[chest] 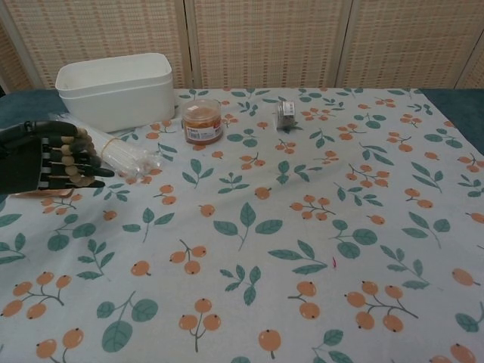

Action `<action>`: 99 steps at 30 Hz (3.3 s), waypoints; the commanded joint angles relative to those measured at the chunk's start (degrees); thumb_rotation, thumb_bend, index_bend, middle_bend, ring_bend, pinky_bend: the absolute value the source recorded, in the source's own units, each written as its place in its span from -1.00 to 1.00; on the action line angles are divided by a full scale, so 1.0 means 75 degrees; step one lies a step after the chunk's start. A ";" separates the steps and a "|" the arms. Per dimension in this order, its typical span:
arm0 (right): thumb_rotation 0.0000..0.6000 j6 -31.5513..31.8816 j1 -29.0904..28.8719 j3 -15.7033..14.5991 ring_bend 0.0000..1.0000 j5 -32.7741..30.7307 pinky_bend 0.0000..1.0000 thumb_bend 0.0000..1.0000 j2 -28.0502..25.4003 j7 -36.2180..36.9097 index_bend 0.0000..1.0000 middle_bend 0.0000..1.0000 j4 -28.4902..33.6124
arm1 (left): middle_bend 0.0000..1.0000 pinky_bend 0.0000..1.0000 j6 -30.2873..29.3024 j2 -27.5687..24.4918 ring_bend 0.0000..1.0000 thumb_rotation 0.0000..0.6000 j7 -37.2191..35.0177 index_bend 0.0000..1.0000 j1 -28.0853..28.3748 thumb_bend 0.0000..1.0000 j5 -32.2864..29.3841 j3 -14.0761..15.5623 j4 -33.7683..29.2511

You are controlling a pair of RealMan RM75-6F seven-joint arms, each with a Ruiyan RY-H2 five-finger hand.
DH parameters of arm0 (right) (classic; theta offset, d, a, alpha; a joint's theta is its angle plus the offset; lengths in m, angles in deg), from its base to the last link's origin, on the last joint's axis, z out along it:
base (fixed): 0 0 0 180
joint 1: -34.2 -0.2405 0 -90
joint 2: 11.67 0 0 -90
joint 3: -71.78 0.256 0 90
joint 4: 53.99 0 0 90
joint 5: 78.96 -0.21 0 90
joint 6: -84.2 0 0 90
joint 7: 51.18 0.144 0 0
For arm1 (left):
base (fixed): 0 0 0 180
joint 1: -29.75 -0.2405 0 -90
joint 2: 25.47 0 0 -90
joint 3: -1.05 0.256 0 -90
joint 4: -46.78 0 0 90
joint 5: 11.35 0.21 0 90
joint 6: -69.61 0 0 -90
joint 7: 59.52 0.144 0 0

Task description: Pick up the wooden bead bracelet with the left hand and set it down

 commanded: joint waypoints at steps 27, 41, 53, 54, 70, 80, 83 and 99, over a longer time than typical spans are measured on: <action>0.44 0.0116 0.0041 -0.0013 -1.00 0.0079 -1.00 -0.60 -0.0023 0.0038 -1.00 -1.00 -0.0004 | -0.01 -1.00 0.0047 -0.0115 -0.64 0.44 -0.0474 0.20 0.0044 1.00 0.0011 0.0148 -0.0080; 0.45 0.0206 0.0076 -0.0011 -1.00 0.0107 -1.00 -0.60 -0.0058 0.0108 -1.00 -1.00 -0.0010 | -0.15 -1.00 -0.0024 -0.0010 -0.72 1.00 0.0143 0.07 0.0038 1.00 0.0381 0.0108 -0.0106; 0.44 0.0146 0.0055 0.0006 -1.00 0.0067 -1.00 -0.60 -0.0044 0.0082 -1.00 -1.00 -0.0008 | -0.55 -1.00 -0.0497 0.0440 -0.95 1.00 0.2728 -0.63 -0.0213 0.68 0.1884 0.0185 -0.0130; 0.45 0.0140 0.0053 0.0008 -1.00 0.0061 -1.00 -0.60 -0.0043 0.0078 -1.00 -1.00 -0.0006 | -0.57 -1.00 -0.0569 0.0519 -0.96 1.00 0.2968 -0.69 -0.0260 0.56 0.1989 0.0162 -0.0151; 0.44 0.0130 0.0053 0.0011 -1.00 0.0049 -1.00 -0.60 -0.0047 0.0079 -1.00 -1.00 0.0002 | -0.54 -1.00 -0.1054 0.1734 -0.88 1.00 0.6567 -0.79 -0.1272 0.08 0.3434 -0.0532 -0.0648; 0.45 0.0138 0.0061 0.0002 -1.00 0.0064 -1.00 -0.60 -0.0048 0.0073 -1.00 -1.00 0.0008 | -0.39 -1.00 0.0009 0.2453 -0.75 1.00 0.9086 -0.83 -0.1949 0.06 0.3309 -0.1297 -0.0648; 0.45 0.0146 0.0064 0.0000 -1.00 0.0073 -1.00 -0.60 -0.0050 0.0071 -1.00 -1.00 0.0009 | -0.14 -1.00 0.0322 0.2644 -0.77 1.00 0.9470 -0.78 -0.2043 0.05 0.2968 -0.1507 -0.0504; 0.45 0.0175 0.0085 0.0002 -1.00 0.0102 -1.00 -0.60 -0.0009 -0.0026 -1.00 -1.00 -0.0010 | -0.68 -1.00 0.2406 0.3221 -0.89 1.00 1.1945 -0.77 -0.3458 0.03 0.1307 -0.2981 -0.0704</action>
